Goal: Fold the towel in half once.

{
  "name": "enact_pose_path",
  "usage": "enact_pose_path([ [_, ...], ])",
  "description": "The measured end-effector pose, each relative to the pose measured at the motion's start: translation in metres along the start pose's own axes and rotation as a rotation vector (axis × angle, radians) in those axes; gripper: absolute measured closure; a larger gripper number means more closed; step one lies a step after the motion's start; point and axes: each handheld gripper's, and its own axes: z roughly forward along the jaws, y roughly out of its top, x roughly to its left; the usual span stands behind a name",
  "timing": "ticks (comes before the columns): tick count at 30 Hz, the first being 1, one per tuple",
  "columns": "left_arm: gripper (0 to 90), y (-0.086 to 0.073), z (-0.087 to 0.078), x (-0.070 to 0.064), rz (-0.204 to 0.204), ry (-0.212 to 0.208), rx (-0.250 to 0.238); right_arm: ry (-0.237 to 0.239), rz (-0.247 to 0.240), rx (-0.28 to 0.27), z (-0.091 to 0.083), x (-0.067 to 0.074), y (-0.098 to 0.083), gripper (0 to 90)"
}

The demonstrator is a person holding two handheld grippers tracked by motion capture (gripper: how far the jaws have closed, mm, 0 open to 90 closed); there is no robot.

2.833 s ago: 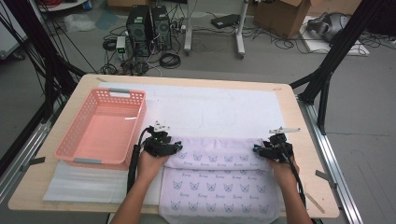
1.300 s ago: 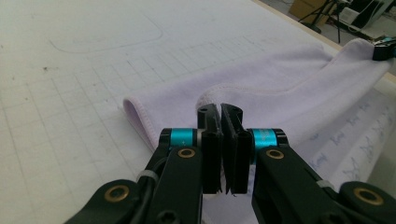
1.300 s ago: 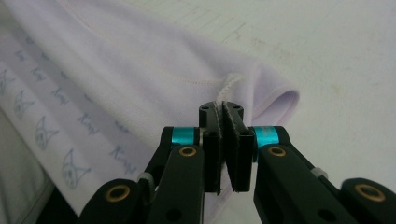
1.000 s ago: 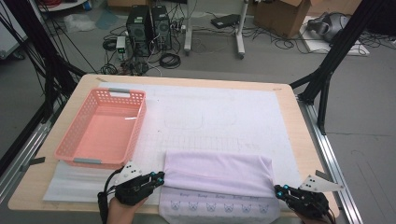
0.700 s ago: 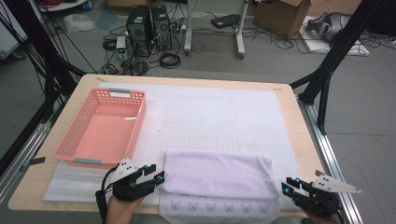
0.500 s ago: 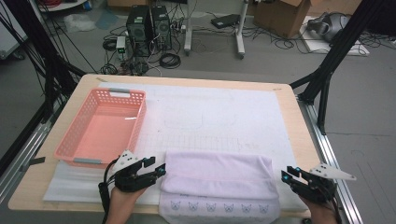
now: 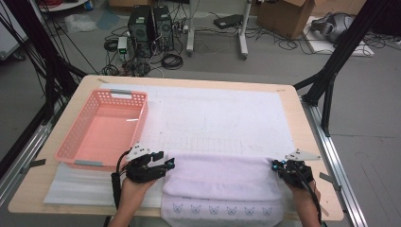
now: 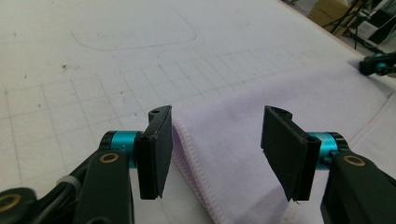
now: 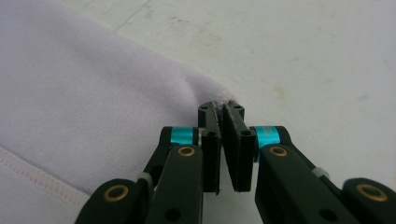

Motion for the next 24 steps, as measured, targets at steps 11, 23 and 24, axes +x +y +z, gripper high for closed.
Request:
enact_pose_path([
  [11, 41.2, 0.002, 0.016, 0.005, -0.010, 0.033, 0.063, 0.035, 0.078, -0.043, -0.011, -0.007, -0.007, 54.1],
  [23, 49.1, -0.003, 0.027, -0.005, 0.092, 0.035, 0.151, 0.100, 0.028, 0.003, -0.011, -0.003, -0.016, 56.3],
  [24, 54.4, -0.004, 0.028, -0.008, 0.110, 0.054, 0.153, 0.103, 0.037, 0.007, -0.011, -0.003, -0.015, 60.2],
])
